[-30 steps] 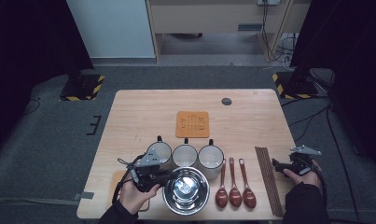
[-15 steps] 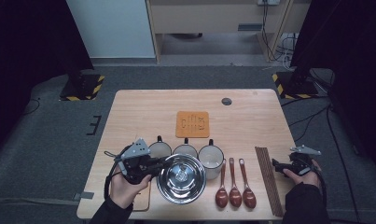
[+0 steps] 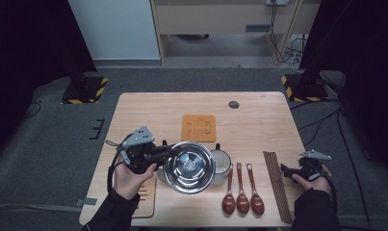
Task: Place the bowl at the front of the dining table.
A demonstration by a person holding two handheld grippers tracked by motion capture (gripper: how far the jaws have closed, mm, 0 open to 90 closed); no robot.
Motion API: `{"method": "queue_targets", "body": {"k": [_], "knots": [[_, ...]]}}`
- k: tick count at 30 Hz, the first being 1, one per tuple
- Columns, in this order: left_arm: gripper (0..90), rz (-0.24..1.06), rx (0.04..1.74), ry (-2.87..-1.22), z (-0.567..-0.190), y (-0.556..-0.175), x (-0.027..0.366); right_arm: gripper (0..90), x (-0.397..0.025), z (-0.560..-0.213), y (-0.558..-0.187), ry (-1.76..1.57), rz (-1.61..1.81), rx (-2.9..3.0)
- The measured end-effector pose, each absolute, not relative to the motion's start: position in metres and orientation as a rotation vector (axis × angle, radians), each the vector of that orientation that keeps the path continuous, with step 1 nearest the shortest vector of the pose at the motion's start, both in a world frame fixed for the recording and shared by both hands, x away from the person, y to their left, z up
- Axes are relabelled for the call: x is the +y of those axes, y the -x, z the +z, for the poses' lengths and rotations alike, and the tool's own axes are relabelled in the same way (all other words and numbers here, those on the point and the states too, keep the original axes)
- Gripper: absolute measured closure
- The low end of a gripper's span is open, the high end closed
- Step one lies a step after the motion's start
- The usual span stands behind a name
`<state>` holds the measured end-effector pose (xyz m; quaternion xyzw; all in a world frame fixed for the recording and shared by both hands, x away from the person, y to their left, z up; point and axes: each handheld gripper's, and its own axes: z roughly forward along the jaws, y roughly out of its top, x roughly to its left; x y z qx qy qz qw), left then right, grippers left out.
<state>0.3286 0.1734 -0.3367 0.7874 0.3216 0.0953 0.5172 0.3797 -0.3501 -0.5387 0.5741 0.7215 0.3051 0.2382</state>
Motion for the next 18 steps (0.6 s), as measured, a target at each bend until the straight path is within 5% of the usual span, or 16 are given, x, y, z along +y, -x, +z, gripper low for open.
{"method": "queue_targets", "body": {"k": [18], "knots": [[83.6,0.282,0.790,-1.855,-0.311,-0.365,0.162,4.2,-0.350,-0.539,-0.380,-1.573,0.836,1.976]]}}
